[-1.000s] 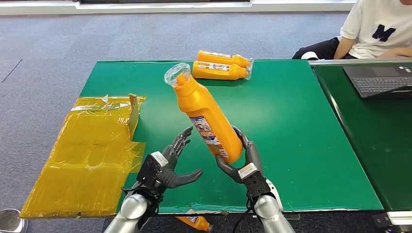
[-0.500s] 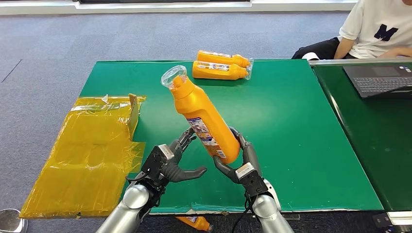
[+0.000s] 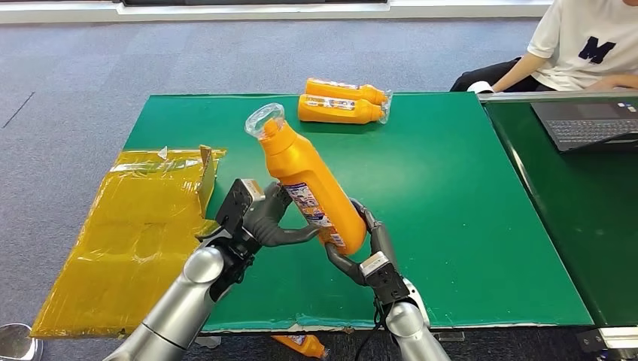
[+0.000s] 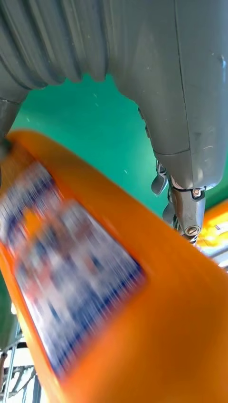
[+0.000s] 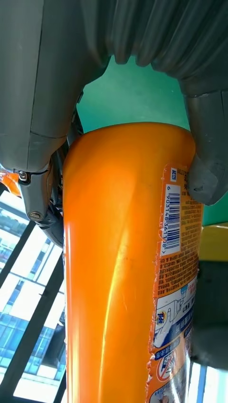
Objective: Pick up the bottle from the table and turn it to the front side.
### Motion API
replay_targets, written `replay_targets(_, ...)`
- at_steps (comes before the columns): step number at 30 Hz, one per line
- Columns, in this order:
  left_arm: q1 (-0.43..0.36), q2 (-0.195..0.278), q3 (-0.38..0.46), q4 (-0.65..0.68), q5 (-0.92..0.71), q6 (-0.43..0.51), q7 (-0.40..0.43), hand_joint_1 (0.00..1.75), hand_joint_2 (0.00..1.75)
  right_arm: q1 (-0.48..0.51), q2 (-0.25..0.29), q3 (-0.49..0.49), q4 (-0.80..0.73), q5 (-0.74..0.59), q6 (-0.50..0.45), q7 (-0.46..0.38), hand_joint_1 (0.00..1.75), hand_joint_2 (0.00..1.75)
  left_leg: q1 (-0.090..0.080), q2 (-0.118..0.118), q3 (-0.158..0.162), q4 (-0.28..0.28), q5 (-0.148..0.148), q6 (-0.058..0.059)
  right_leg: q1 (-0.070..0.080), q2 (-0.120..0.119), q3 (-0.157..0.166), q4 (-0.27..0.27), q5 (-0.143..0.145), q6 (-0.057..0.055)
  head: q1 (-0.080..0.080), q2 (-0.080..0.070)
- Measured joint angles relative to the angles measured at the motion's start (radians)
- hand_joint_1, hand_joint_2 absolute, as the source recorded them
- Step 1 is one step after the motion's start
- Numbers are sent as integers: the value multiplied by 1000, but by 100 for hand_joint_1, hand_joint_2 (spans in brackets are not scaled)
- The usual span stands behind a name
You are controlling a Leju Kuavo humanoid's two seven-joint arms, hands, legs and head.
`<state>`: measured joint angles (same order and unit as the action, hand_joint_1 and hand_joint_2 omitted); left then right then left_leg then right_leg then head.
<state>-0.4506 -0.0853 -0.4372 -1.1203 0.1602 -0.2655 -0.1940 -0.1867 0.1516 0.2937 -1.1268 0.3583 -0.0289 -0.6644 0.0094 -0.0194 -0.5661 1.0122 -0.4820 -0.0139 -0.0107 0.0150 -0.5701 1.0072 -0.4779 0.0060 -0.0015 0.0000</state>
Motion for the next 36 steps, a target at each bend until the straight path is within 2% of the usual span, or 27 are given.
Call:
replay_targets(8, -93, 2, -6, 41, 25, 0, 30, 0, 175, -15, 7, 12, 22, 18, -16, 2, 175, 175, 0, 0, 0, 0, 0, 0, 0, 0, 0, 0, 0, 0, 0, 0)
replay_targets(18, -123, 2, -18, 91, 40, -3, 31, 0, 175, -24, 7, 14, 50, 13, -26, -3, 175, 175, 0, 0, 0, 0, 0, 0, 0, 0, 0, 0, 0, 0, 0, 0)
replay_targets(29, -161, -23, -65, 184, 123, -126, 68, 1, 175, -24, 10, 15, 62, 8, -28, -12, 175, 175, 0, 0, 0, 0, 0, 0, 0, 0, 0, 0, 0, 0, 0, 0)
replay_targets(30, -164, -25, -69, 192, 127, -129, 68, 35, 175, -25, 10, 15, 62, 8, -29, -12, 175, 175, 0, 0, 0, 0, 0, 0, 0, 0, 0, 0, 0, 0, 0, 0)
replay_targets(33, -173, -31, -83, 210, 138, -142, 65, 165, 175, -25, 12, 15, 63, 8, -34, -11, 175, 175, 0, 0, 0, 0, 0, 0, 0, 0, 0, 0, 0, 0, 0, 0)
replay_targets(34, -176, -34, -88, 214, 140, -145, 63, 175, 175, -25, 13, 15, 63, 9, -38, -9, 175, 175, 0, 0, 0, 0, 0, 0, 0, 0, 0, 0, 0, 0, 0, 0)
replay_targets(36, -181, -38, -100, 219, 145, -146, 59, 175, 175, -25, 14, 15, 63, 10, -43, -3, 175, 175, 0, 0, 0, 0, 0, 0, 0, 0, 0, 0, 0, 0, 0, 0)
